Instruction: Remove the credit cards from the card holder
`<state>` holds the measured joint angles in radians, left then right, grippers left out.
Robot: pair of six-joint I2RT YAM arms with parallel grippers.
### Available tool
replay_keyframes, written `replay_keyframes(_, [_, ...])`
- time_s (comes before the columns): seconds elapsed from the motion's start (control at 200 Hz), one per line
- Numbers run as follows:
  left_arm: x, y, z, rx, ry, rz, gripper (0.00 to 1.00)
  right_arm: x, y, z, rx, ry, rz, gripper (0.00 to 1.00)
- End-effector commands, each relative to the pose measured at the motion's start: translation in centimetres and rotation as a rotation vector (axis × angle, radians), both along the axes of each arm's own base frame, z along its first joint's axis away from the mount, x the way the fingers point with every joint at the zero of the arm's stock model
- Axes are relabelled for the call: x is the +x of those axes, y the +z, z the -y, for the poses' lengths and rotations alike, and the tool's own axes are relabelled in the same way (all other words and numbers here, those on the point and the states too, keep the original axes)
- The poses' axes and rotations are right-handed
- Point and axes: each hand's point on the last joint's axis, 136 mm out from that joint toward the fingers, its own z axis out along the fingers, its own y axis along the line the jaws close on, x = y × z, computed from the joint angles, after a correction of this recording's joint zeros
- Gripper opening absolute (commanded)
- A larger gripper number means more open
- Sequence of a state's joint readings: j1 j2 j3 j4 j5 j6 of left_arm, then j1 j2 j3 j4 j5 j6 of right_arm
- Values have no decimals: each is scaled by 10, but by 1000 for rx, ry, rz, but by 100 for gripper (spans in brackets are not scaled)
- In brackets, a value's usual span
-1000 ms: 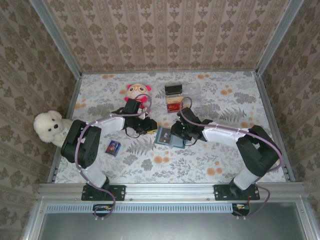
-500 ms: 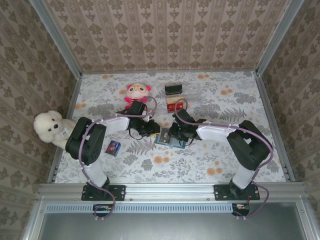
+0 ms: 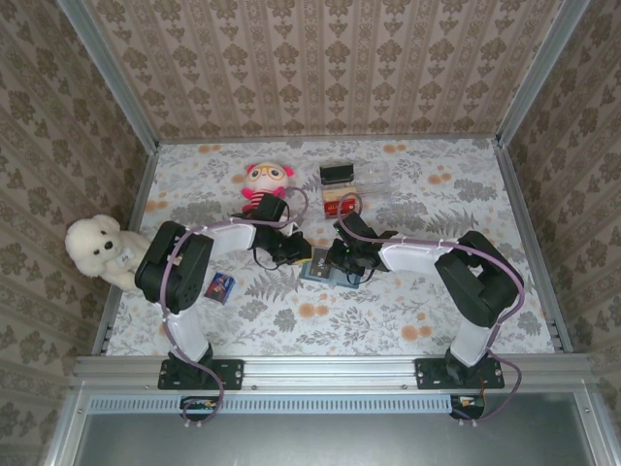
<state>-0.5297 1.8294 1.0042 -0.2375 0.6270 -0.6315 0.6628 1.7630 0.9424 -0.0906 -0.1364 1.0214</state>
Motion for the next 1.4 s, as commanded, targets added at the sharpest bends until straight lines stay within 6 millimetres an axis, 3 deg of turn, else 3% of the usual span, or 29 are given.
replay_keyframes(0.0, [-2, -8, -2, 29, -15, -12, 12, 1, -4, -4, 5, 17, -5, 19])
replay_keyframes(0.345, [-8, -17, -6, 54, -11, -36, 9, -1, -13, 2, -14, 10, -29, 19])
replay_keyframes(0.535, [-8, -20, -10, 79, -8, -34, 8, -5, -18, 20, -100, -20, -41, 21])
replay_keyframes(0.66, [-7, -19, -9, 78, -10, -30, 8, -6, -20, 16, -82, 0, -46, 19])
replay_keyframes(0.875, [-6, -15, -8, 68, -13, -26, 7, -4, -17, 3, -9, 22, -31, 15])
replay_keyframes(1.165, [-5, -13, -7, 61, -12, -21, 7, -3, -13, 8, 23, 1, -19, 9])
replay_keyframes(1.395, [4, -2, -13, 46, -2, 7, 9, -2, 1, 11, 46, 5, 15, 4])
